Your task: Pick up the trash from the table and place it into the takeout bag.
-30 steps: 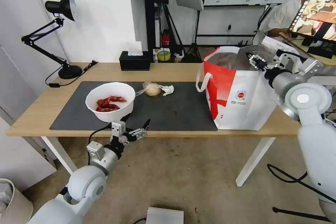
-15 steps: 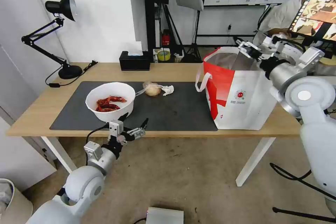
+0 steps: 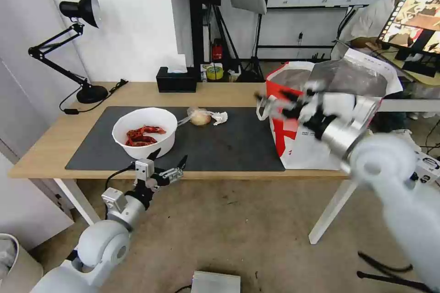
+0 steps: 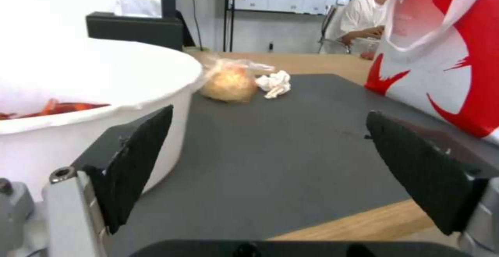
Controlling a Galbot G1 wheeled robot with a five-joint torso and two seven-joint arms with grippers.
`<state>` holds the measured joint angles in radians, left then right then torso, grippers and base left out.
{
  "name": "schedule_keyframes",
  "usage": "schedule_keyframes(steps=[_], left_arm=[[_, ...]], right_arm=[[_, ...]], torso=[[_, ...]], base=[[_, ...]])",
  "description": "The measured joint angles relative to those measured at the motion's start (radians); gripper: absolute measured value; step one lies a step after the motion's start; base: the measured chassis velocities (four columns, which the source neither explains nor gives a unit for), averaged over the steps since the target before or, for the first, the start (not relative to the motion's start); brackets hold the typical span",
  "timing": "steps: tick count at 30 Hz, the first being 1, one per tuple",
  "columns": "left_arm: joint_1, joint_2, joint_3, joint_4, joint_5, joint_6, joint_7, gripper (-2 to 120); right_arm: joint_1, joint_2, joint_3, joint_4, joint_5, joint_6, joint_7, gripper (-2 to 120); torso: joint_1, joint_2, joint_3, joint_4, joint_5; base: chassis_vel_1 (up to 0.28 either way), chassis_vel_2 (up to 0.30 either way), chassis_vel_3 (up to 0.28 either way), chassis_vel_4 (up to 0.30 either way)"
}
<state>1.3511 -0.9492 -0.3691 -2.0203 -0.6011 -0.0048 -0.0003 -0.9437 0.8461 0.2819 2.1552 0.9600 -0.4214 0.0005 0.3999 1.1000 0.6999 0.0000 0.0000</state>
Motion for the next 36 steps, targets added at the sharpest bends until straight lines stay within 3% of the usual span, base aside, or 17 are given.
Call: schedule_keyframes(steps=[3,8,14,22,36], left_arm=[[0.025,-0.005,-0.023,0.013,0.01,-0.029,0.013,100],[0.052,-0.009,-0.05,0.023,0.017,-0.05,0.02,100],[0.135,-0.026,-0.126,0.058,0.032,-0.106,0.057,100],[0.186,-0.048,-0.159,0.084,0.045,-0.144,0.088,100],[0.213,-0.063,-0.181,0.109,0.052,-0.166,0.104,100]], right_arm=[[-0.099,0.008,-0.041,0.004,-0.122,0.113,0.004,100],[-0.167,0.024,-0.055,-0.003,-0.206,0.185,0.006,100],[-0.338,0.063,-0.041,-0.036,-0.344,0.368,0.011,100],[-0.464,0.078,0.008,-0.056,-0.379,0.449,0.002,100],[-0.545,0.115,0.015,-0.087,-0.393,0.471,-0.001,100]], torso=[[0.0,0.0,0.0,0.0,-0.0001],[0.0,0.0,0.0,-0.0003,0.0001],[0.0,0.0,0.0,0.0,-0.0001],[0.0,0.0,0.0,-0.0001,0.0],[0.0,0.0,0.0,0.0,0.0]], base=[[0.0,0.0,0.0,0.0],[0.0,0.0,0.0,0.0],[0.0,0.0,0.0,0.0],[0.0,0.0,0.0,0.0],[0.0,0.0,0.0,0.0]])
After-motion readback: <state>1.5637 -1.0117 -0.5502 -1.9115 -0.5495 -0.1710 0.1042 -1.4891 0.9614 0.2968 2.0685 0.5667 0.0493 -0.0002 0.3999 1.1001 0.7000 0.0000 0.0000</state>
